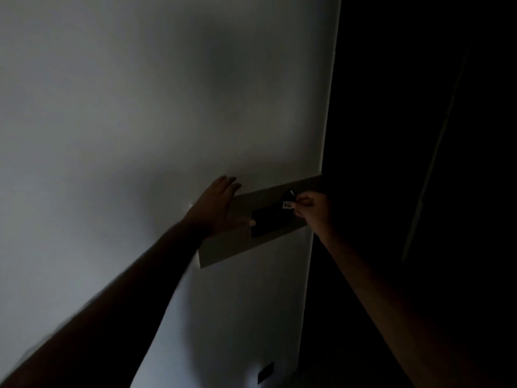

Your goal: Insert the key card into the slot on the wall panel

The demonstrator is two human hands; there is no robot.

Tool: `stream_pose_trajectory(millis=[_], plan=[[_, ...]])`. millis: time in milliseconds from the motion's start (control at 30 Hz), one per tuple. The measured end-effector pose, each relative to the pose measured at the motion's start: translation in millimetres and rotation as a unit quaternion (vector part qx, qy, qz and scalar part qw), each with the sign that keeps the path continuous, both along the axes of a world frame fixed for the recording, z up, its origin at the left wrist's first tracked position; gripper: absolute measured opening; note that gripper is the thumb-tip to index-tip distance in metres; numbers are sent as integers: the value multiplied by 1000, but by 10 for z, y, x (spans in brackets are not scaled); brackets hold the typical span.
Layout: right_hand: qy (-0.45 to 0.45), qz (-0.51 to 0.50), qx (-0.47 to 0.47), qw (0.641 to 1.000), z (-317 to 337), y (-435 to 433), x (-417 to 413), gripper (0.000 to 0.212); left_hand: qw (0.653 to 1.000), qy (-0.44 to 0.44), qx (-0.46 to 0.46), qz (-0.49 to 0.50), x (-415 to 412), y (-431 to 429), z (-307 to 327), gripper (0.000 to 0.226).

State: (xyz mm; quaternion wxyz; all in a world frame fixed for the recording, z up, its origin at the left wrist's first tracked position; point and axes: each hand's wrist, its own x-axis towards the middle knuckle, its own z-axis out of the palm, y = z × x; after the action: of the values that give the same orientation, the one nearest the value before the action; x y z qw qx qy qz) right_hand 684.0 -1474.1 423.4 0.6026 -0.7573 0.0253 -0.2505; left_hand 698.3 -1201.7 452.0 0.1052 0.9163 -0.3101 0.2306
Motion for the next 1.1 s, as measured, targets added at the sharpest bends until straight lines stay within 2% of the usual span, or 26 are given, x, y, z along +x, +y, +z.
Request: stream_pose_trajectory(millis=[167,367,500,600,700,767,867,1100], plan=[[1,28,1,1000,24,-186,370,22,999,-27,3,23,212,-182,69,124],[6,96,-29,995,-13,-368,886,11,987,-142,-25,70,395,-384,37,108],[9,138,-49,989,-116,-463,1170,13,975,-182,-13,123,496,-543,96,108],[8,156,-58,986,-176,-509,1365,18,966,-182,8,182,592,-645,109,107],[-5,180,-70,981,-215,-536,1514,12,952,-164,12,258,671,-713,61,110],[-10,191,-77,978,-267,-566,1611,19,943,-159,42,289,708,-738,6,112],[-22,197,-102,975,-381,-612,1757,32,935,-165,70,307,736,-742,-45,113],[-46,200,-139,969,-553,-615,1899,39,923,-154,92,341,757,-803,-62,123]])
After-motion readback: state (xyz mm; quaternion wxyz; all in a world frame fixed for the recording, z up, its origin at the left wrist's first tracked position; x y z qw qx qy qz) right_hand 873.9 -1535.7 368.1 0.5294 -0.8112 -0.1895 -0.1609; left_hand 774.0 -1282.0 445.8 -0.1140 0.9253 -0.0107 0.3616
